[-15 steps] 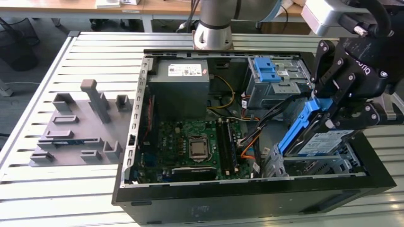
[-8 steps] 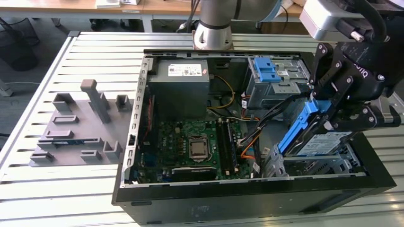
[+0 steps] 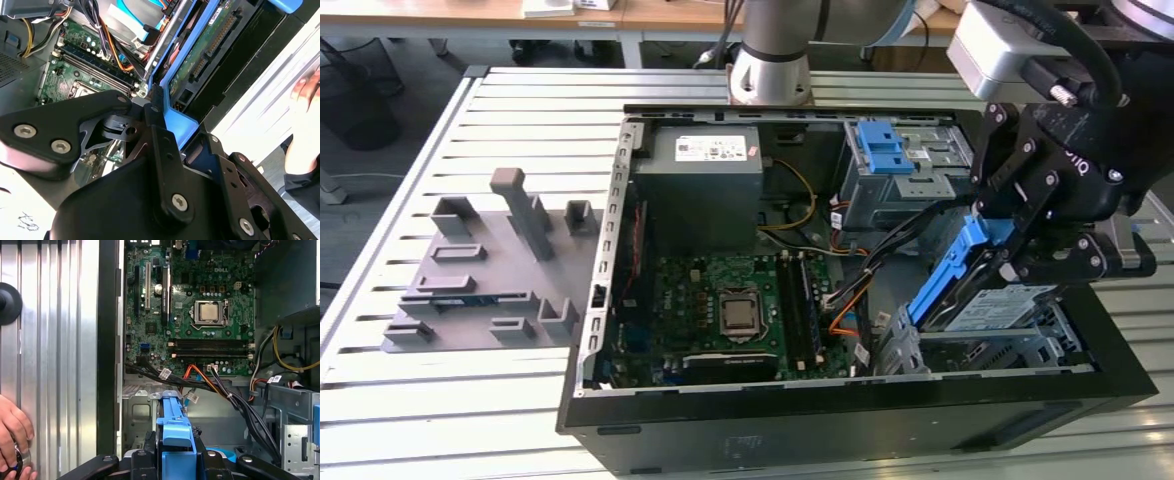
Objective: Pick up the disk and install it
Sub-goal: 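Insert the disk into the insertion slot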
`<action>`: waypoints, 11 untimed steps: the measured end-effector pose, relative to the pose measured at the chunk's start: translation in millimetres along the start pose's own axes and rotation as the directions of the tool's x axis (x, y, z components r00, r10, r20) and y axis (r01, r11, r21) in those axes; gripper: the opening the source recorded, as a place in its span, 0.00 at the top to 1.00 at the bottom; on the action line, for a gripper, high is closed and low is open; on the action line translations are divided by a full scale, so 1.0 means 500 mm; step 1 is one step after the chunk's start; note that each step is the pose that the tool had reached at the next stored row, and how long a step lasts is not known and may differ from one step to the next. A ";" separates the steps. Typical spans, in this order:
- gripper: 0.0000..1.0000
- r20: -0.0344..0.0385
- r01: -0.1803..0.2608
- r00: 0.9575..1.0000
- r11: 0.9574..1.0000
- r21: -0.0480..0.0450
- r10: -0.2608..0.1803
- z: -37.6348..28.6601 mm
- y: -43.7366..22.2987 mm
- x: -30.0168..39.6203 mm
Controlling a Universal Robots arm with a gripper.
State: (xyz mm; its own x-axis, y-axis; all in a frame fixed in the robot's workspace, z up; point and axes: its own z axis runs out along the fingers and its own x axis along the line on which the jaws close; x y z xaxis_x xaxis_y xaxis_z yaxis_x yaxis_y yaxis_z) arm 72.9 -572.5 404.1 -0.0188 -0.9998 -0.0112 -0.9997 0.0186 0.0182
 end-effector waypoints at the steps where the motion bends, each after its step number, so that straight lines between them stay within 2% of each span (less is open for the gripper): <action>1: 0.64 0.000 0.000 1.000 1.000 0.000 0.000 0.001 0.000 0.000; 11: 0.64 0.000 0.000 1.000 1.000 0.000 0.000 0.014 0.000 0.001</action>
State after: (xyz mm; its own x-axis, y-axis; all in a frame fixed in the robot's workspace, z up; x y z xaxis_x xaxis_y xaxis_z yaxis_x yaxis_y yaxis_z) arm 72.9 -572.9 397.0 -0.0192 -0.9998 -0.0112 -0.9997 0.0189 0.0181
